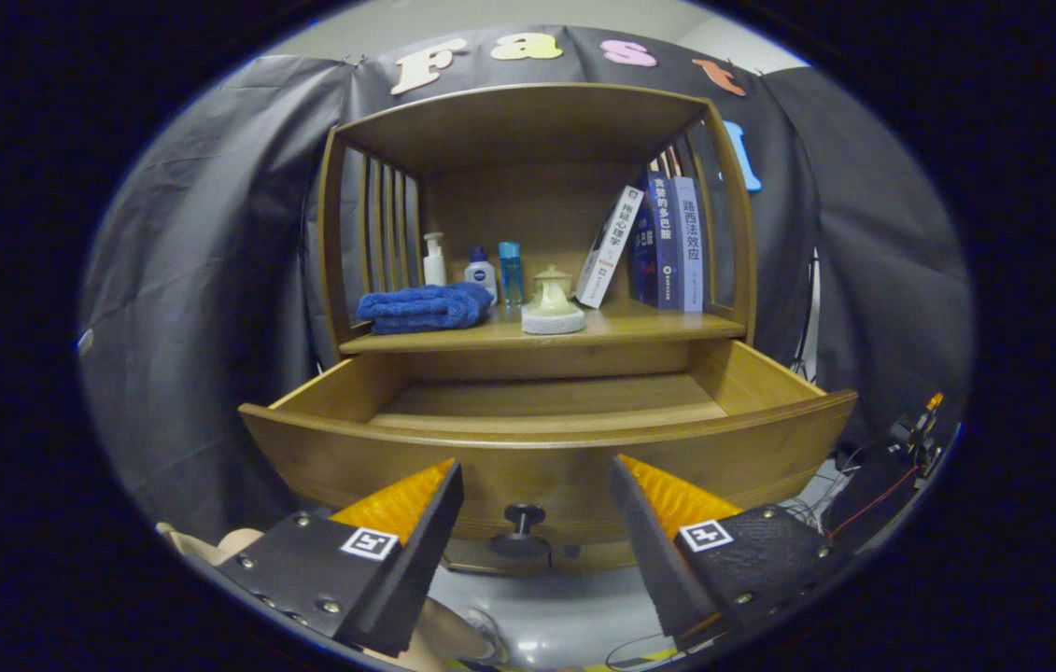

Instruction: Pull open the drawer, take out the items inside it, and place them on the countertop above the cabinet.

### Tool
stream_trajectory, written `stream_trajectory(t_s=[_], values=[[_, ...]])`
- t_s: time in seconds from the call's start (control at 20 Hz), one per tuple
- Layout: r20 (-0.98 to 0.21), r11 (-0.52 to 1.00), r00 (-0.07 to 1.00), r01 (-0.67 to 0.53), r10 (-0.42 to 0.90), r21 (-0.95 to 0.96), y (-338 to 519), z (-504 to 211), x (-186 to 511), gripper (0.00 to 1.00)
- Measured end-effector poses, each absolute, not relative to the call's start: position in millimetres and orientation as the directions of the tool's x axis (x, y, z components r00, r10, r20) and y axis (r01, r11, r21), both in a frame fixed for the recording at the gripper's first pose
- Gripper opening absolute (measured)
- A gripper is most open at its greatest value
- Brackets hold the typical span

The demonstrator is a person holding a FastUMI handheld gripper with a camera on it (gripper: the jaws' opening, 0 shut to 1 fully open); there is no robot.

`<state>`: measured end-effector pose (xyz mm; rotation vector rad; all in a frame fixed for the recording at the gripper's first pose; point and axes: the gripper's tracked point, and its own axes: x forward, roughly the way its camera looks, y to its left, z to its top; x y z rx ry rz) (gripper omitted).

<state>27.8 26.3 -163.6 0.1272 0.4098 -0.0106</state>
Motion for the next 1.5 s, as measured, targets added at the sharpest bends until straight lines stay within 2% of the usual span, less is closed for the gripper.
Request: stream_trajectory(t_s=[0.2, 0.3, 1.5], values=[[-0.392, 0.980, 0.919, 0.111, -0.039, 0.163, 23, -167, 36, 0.97], [-0.384, 0.979, 0.922, 0.124, -0.053, 0.164, 22, -166, 37, 0.94], [-0.374, 0.980, 0.927, 0.093, -0.020, 0.178, 14, -180, 156, 0.96]])
